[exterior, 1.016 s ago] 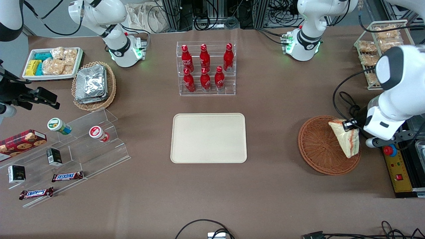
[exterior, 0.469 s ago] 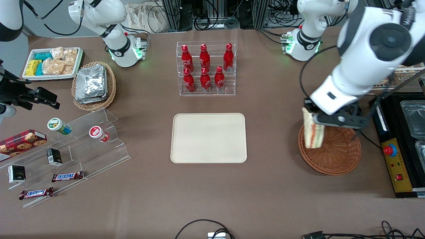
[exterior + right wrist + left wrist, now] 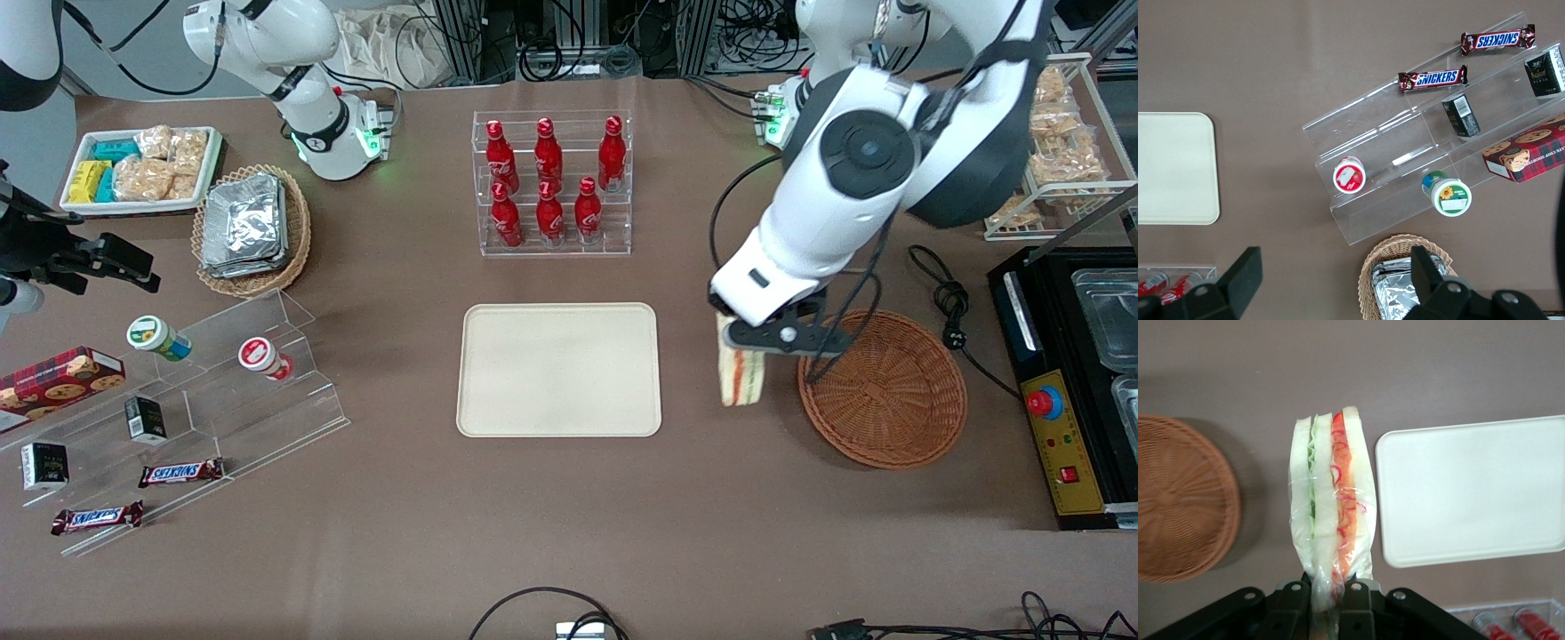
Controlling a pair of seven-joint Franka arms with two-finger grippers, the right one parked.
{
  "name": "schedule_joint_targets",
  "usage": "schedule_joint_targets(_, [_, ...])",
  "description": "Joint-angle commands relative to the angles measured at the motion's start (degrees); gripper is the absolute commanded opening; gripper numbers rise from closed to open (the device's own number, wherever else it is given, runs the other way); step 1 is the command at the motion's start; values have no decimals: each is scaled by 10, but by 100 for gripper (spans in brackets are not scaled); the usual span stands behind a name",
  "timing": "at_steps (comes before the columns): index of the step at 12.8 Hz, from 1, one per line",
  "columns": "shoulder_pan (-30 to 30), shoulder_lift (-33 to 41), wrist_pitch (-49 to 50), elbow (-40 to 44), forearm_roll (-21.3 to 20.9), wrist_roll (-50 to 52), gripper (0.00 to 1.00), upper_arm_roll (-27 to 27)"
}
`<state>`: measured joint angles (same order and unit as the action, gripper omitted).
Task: Place sandwich from basket to tray
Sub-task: 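Carry the sandwich over the cream tray and lower it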
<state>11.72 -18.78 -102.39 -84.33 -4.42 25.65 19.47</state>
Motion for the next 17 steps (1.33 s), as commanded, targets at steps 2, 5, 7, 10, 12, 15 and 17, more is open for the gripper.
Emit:
schedule_joint_targets(2, [46,-69,-56,22,-22,61,0,1])
schedule_joint_targets(5, [65,-93,-150,-40,-75,153,0,12])
schedule_joint_targets(7, [65,-98,-225,-99,-88,160,0,13])
schedule_joint_targets(10, [66,-115,-278,-134,-88,169,0,13])
schedule_joint_targets(12, [76,-133,-299,-139,-90,175,0,13])
schedule_joint_targets(15, [89,-147,-300,-142,-111,180,0,13])
schedule_joint_targets(17, [92,-165,-307,-140,-144,211,0,13])
